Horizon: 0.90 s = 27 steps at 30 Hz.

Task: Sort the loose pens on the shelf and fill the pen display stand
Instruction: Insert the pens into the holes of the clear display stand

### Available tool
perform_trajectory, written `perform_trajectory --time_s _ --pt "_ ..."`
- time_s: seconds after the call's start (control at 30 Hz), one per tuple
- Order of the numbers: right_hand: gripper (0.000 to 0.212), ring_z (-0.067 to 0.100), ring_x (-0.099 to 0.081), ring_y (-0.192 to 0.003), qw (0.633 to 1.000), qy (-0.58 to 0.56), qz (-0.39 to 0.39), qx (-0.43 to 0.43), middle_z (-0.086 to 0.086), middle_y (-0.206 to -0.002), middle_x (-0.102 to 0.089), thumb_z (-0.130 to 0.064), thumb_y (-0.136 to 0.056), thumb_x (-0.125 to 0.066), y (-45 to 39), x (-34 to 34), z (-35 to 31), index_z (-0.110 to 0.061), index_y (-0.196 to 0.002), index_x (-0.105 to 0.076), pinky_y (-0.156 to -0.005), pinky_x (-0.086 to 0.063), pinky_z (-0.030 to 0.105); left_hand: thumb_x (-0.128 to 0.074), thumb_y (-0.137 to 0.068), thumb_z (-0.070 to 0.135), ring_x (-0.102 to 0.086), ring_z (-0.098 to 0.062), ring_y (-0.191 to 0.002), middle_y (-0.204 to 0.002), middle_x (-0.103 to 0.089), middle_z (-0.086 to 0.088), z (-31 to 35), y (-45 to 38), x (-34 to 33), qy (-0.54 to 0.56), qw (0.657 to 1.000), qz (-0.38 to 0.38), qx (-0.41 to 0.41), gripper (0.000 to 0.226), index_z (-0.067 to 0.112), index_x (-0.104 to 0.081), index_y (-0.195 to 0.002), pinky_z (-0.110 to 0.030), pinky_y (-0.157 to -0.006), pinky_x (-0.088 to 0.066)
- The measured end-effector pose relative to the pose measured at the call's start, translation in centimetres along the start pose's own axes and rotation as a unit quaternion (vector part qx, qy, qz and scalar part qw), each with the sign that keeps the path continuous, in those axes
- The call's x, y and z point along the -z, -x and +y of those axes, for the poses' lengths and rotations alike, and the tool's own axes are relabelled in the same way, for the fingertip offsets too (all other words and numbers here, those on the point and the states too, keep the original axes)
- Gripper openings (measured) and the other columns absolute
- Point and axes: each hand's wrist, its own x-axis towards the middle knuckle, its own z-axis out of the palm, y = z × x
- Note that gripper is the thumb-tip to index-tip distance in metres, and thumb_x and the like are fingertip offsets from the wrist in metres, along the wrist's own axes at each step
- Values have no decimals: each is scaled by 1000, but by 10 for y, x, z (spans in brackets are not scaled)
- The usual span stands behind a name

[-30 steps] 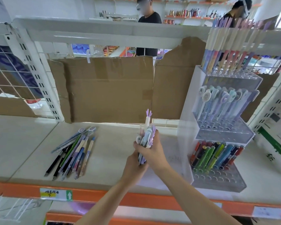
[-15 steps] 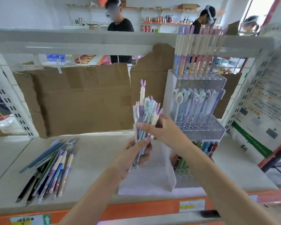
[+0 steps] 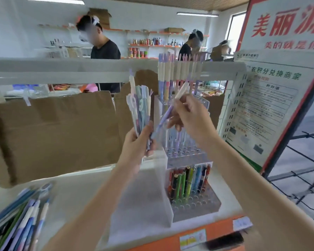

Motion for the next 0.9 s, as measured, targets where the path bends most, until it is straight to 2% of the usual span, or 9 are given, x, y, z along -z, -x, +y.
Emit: perform_trajectory --time_s 0.07,0.13,0.2,0.33,0.43,0.53,0.67,0.77,0.9 --pt "13 22 -69 -61 999 -29 27 21 7 -72 -67 -17 -100 -43 -21 14 -10 -10 -89 -46 -50 -54 29 -60 -86 33 -39 -10 -43 -58 -49 2 10 -9 0 13 1000 1 10 27 13 -52 -71 -19 -35 -28" --pt "6 24 -70 -65 996 18 65 53 10 -79 -66 -14 -99 -44 -40 26 -13 -9 -96 -41 -59 -58 33 -63 -79 35 -40 -10 -44 -62 -51 1 17 -13 0 26 1000 -3 6 28 11 -51 -77 -19 -35 -27" --pt "9 20 -68 -67 988 89 93 81 12 -87 -65 -12 -98 -45 -58 33 -12 -12 -102 -37 -63 -59 33 -64 -77 35 -40 -10 -44 -64 -51 -2 20 -14 0 31 999 -9 -3 28 9 -52 -78 -19 -36 -25" --pt "9 14 -65 -65 979 164 92 79 11 -89 -64 -10 -99 -43 -82 34 -4 -13 -105 -37 -57 -56 29 -60 -80 35 -37 -11 -44 -60 -47 -3 19 -11 0 21 999 -23 -9 31 7 -51 -74 -19 -36 -26" --pt "9 12 -62 -63 977 185 79 68 18 -94 -63 -7 -98 -42 -93 29 3 -14 -95 -38 -50 -52 20 -62 -80 30 -35 -12 -45 -61 -45 -6 17 -9 2 12 999 -28 -17 26 9 -52 -70 -19 -36 -28" --pt "8 13 -62 -64 980 179 73 53 19 -95 -63 -7 -98 -42 -100 24 6 -14 -95 -39 -57 -54 27 -63 -79 29 -36 -12 -44 -60 -47 -5 17 -9 5 9 999 -34 -30 23 10 -55 -70 -18 -36 -29" --pt "3 12 -59 -63 974 215 63 40 14 -93 -63 -12 -99 -44 -111 22 2 -13 -100 -41 -48 -47 17 -62 -81 29 -33 -14 -41 -56 -46 -5 18 -10 8 8 999 -34 -42 24 11 -57 -67 -19 -36 -28" --pt "12 21 -60 -72 966 248 57 43 11 -89 -60 -14 -98 -46 -114 20 -1 -7 -107 -45 -68 -52 35 -61 -83 30 -33 -13 -39 -51 -45 -4 20 -9 10 1 998 -39 -43 27 8 -55 -69 -19 -36 -28" --pt "16 21 -58 -74 962 260 63 53 7 -87 -57 -14 -97 -48 -115 19 -1 -4 -110 -46 -74 -51 38 -62 -82 31 -34 -12 -39 -50 -46 -3 21 -8 10 2 998 -38 -42 28 7 -54 -70 -19 -37 -29"
